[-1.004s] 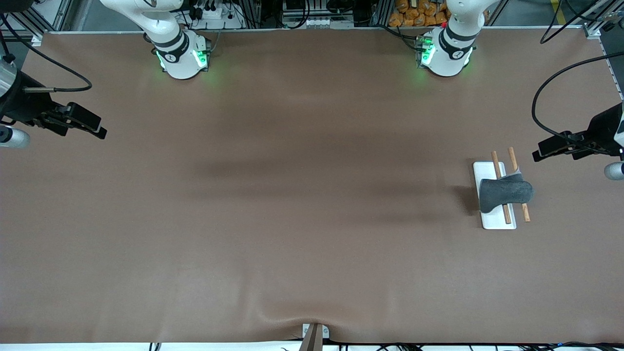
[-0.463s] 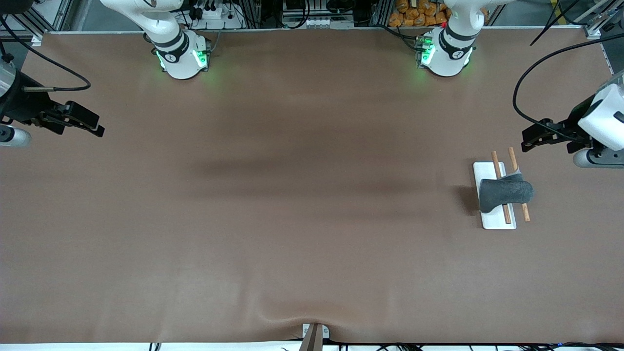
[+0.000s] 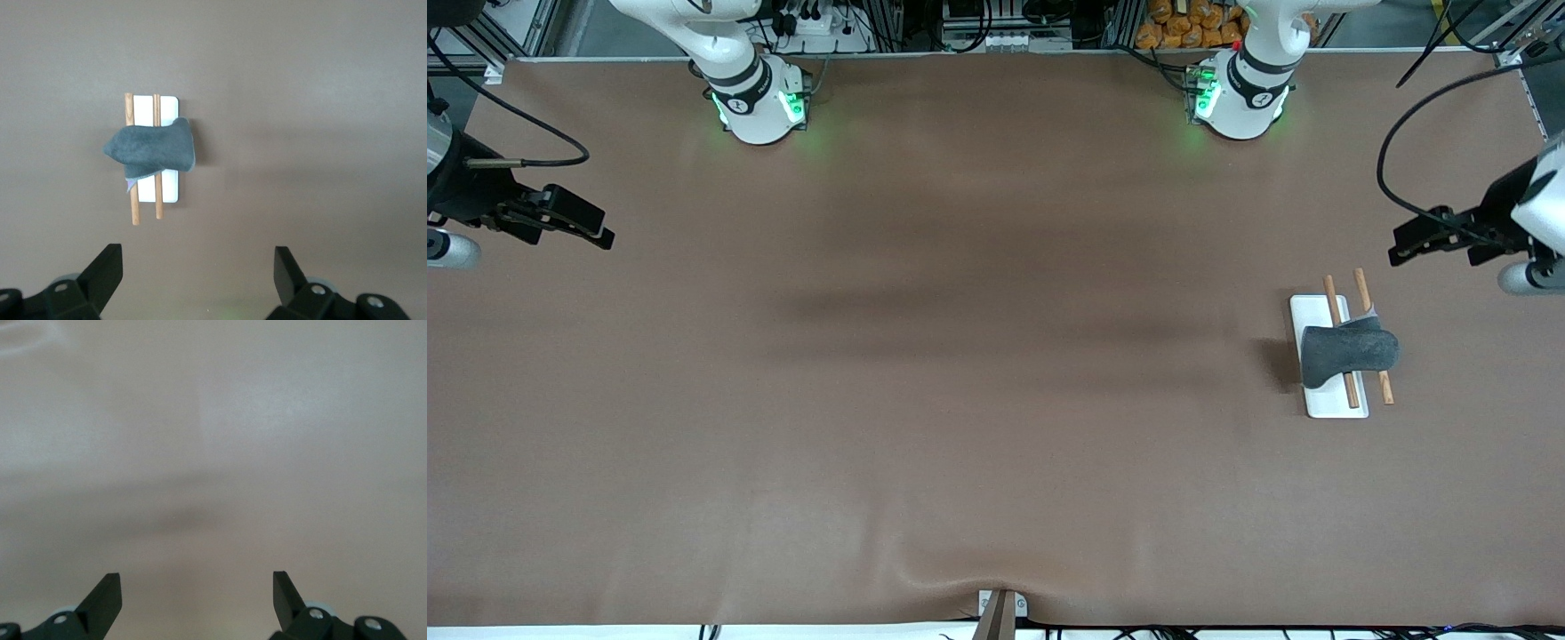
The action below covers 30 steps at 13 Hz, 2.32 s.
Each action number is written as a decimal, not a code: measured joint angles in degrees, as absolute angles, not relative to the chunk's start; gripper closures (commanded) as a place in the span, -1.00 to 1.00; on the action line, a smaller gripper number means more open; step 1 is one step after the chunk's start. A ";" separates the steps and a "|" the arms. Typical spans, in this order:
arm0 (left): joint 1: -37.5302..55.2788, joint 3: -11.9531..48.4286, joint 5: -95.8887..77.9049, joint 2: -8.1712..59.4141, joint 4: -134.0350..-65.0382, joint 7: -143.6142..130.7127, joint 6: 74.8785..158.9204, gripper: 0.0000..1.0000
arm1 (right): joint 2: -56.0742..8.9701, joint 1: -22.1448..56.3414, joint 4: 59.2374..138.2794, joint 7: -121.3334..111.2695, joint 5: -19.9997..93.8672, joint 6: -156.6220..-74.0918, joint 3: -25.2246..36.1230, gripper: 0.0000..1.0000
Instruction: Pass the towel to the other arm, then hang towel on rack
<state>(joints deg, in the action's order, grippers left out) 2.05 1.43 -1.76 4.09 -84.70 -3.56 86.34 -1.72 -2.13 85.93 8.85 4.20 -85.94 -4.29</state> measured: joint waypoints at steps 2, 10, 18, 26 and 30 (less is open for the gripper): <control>3.01 0.72 -1.76 1.32 -87.46 -3.70 86.20 -1.00 | -1.76 -2.57 86.15 6.91 3.06 -86.61 -4.29 -1.00; 3.64 0.60 -1.60 -2.52 -91.55 -4.61 85.02 -1.00 | -4.91 -2.50 86.64 3.93 -0.92 -90.36 -4.86 -1.00; 3.72 1.30 1.49 -3.95 -91.32 -4.65 83.54 -1.00 | -5.58 -2.49 85.49 1.61 -1.81 -89.00 -4.83 -1.00; 3.79 2.18 2.34 -3.96 -89.97 -4.80 83.55 -1.00 | -5.57 -2.38 83.88 1.58 -1.81 -88.46 -4.87 -1.00; 3.81 2.22 2.32 -3.94 -89.89 -4.80 83.55 -1.00 | -5.57 -2.52 83.79 1.36 -2.48 -88.54 -4.68 -1.00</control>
<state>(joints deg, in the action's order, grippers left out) 3.81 2.22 2.32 -3.94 -89.89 -4.80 83.55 -5.57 -2.52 83.79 1.36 -2.48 -88.54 -4.68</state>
